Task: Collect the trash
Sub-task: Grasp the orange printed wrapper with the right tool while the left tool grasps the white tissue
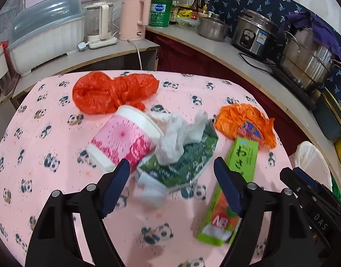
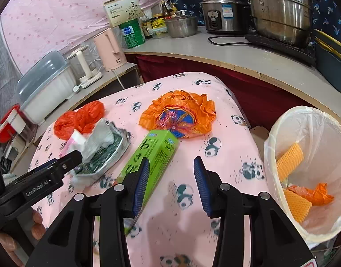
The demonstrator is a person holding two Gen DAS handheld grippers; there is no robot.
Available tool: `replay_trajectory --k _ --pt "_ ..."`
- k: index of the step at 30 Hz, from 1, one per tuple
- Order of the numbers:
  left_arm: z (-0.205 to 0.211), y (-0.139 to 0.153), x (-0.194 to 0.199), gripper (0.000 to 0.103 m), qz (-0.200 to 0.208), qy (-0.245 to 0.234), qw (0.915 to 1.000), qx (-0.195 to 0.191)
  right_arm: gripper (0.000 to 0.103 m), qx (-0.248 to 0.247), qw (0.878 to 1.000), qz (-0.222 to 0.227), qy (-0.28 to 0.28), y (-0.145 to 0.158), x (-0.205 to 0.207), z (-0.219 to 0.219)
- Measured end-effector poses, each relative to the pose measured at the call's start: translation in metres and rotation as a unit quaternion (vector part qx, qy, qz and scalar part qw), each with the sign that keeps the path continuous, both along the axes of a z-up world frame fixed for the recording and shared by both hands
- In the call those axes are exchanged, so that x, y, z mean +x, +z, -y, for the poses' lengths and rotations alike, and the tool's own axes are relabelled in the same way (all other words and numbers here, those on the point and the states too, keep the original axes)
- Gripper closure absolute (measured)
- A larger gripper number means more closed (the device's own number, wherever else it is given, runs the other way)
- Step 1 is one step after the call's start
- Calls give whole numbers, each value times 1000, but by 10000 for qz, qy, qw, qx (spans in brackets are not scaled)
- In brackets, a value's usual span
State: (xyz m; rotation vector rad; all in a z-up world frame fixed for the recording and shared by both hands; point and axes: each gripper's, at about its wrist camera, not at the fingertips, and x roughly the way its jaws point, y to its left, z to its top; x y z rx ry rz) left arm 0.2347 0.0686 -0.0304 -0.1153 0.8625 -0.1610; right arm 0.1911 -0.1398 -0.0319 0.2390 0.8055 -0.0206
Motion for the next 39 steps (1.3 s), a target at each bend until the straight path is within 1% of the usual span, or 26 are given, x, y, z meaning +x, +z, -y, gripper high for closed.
replay_trajectory --k 3,4,6,9,12,13,14,15,19,23,24,25,26,27,28,31,33,39 --pt "1 -8 18 30 -102 -1 9999 34 62 -7 10000 15 -93 -2 16 9" --pt "1 -10 22 32 -144 6 9999 9 58 -12 9999 23 -124 -3 22 12" --pt "2 -15 31 37 -231 -25 9997 -98 56 -16 9998 23 -206 -5 34 19" --pt "6 -20 39 45 -268 -96 9995 -96 55 -56 9996 -13 -281 -9 52 26" --pt "10 -24 47 57 -326 -147 9993 -76 52 -48 9994 -25 -345 -12 68 32" --pt "11 -25 49 63 -372 -148 9992 -89 49 -32 9993 -21 -374 -13 73 34" --pt "11 -28 52 71 -420 -154 9989 -115 47 -6 9992 -26 -404 -14 79 36" --pt "11 -29 55 76 -465 -159 9987 -145 46 14 9991 -31 -423 -16 83 38" --pt "11 -32 59 89 -463 -98 9988 -147 43 40 9988 -164 -468 -27 99 42" --pt "11 -32 61 94 -431 -99 9989 -177 43 112 9984 -328 -453 -41 107 43" --pt "10 -31 62 94 -423 -98 9989 -194 44 104 9983 -341 -457 -43 107 43" --pt "10 -30 62 95 -416 -92 9989 -201 50 77 9984 -331 -460 -44 106 42" --pt "10 -29 62 95 -398 -77 9990 -208 57 63 9985 -325 -431 -44 106 41" --pt "10 -28 61 95 -386 -79 9990 -205 72 66 9986 -359 -383 -45 106 40" --pt "10 -26 61 96 -374 -67 9991 -202 76 84 9986 -379 -346 -46 106 39" --pt "9 -20 58 96 -309 -26 9993 -190 81 77 9990 -323 -304 -41 101 36" --pt "8 -15 56 96 -282 -6 9994 -224 82 82 9993 -247 -280 -35 96 34" --pt "6 12 42 97 -76 16 9995 -294 83 143 9994 114 -304 -2 76 33"
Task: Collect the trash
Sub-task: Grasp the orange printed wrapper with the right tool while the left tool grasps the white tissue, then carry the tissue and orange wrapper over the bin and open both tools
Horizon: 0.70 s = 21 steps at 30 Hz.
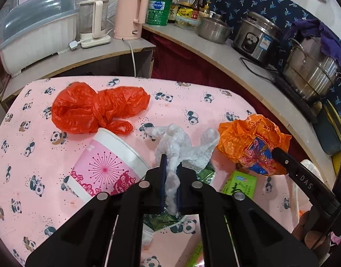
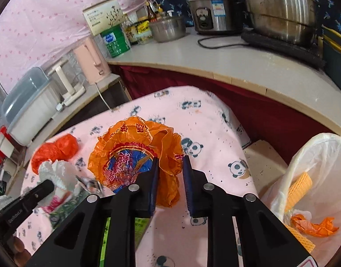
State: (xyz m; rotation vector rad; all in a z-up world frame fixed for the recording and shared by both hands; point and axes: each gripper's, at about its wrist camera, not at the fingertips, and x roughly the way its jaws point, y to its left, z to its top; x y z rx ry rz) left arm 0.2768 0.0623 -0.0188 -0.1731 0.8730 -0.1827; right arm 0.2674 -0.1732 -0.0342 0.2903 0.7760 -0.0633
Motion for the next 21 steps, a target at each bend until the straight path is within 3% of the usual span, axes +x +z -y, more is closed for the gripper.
replay_trajectory --k 10,21 --pt "13 51 -39 97 413 -148 9990 -83 83 32 9988 490 -26 56 -47 2" --pt "62 80 -90 97 627 -594 9962 -65 83 123 9965 758 -340 83 -122 36"
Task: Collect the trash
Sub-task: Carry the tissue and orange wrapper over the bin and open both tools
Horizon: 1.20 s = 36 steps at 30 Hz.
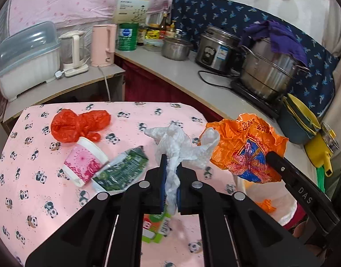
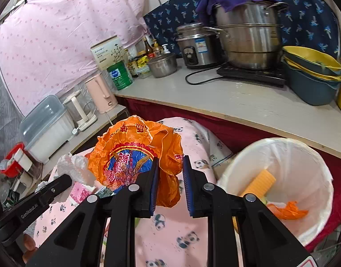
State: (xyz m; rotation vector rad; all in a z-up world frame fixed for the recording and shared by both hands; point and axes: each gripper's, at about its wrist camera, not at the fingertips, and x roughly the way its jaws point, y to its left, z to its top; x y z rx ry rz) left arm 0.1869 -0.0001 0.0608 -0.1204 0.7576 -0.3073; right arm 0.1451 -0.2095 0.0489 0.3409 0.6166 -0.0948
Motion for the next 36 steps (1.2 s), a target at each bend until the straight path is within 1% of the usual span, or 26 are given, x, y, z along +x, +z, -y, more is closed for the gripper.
replay_trajectory --k 3,10,20,28,36 --pt "18 3 -14 97 11 -171 9999 3 83 20 9999 47 -139 3 -21 15" --pt "67 6 -44 97 53 -590 9981 145 83 94 9985 100 -530 3 -68 55" --pt "130 5 -76 97 115 -1173 9925 313 83 187 9926 143 -1192 -4 -120 110" --pt "169 2 -89 97 115 -1526 9873 425 83 254 9871 177 -1568 -8 -149 141" --pt "202 -8 -92 97 11 -1827 9818 511 83 262 9832 140 -1802 -16 -165 161"
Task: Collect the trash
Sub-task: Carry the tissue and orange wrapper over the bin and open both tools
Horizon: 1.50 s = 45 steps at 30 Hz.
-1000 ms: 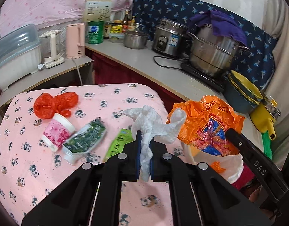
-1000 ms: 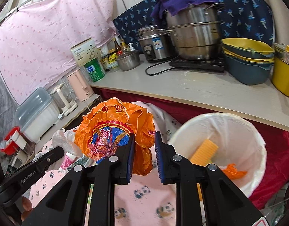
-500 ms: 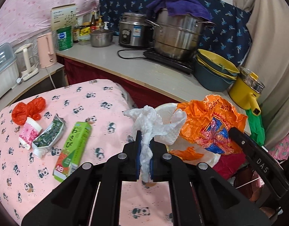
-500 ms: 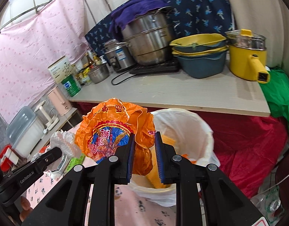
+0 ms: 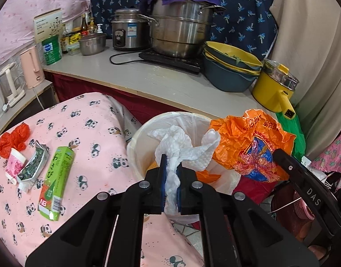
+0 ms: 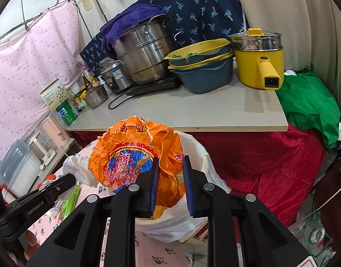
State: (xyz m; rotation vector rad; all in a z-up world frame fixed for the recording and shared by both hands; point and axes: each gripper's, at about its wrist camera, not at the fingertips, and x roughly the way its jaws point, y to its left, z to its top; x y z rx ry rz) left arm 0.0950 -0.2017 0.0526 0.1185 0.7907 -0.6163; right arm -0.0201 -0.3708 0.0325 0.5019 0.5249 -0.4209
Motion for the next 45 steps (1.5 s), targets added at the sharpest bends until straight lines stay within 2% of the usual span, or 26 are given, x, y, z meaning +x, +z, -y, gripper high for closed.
replay_trajectory --k 11,17,19,21,24,36,42,45 --pt "29 -31 16 96 -455 -389 9982 94 83 66 9996 -60 -273 -12 -7 21" --pt "41 -46 23 94 -519 -521 9971 172 83 105 9994 -123 -315 -19 -2 25" --pt "41 -50 27 87 -534 -459 9973 184 83 132 9993 -147 -309 -22 1 26" --pt "40 -52 31 68 -499 -368 9979 196 83 145 9993 -175 -296 -24 5 26" --pt "36 -52 37 56 -460 -277 9984 153 82 124 9994 -206 -250 -26 12 24" --pt "5 -52 52 56 -417 120 9990 48 81 116 9993 -341 31 -35 45 12" --pt "-16 -52 59 56 -281 380 9988 122 77 115 9985 -456 266 -43 70 0" --pt "-26 -54 64 56 -335 495 9982 92 70 48 9979 -543 355 -47 82 -7"
